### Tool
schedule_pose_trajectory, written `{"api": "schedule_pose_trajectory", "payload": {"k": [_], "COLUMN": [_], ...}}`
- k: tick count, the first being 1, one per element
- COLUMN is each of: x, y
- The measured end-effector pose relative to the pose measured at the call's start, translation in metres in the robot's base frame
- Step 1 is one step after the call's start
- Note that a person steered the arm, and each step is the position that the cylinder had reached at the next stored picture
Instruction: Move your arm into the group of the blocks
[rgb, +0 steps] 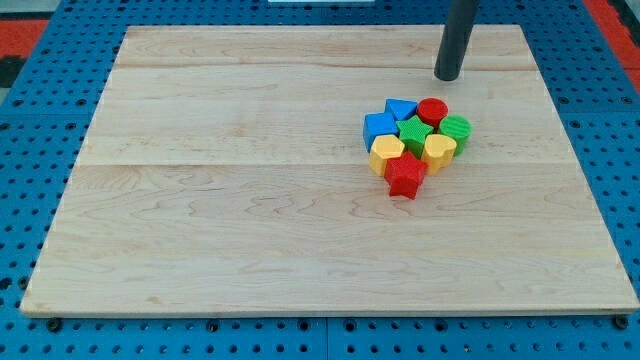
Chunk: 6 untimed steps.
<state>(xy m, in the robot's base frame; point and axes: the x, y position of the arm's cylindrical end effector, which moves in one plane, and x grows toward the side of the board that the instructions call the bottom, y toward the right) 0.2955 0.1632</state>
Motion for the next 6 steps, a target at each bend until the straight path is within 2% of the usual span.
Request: {"api": "schedule_pose_trajectory", "payload": {"k": [1, 3, 4, 5, 6], "x": [0.000, -0.001, 0.037, 0.078, 0.108], "y": [0.006, 0.102, 0.138, 0.122, 0.080]}}
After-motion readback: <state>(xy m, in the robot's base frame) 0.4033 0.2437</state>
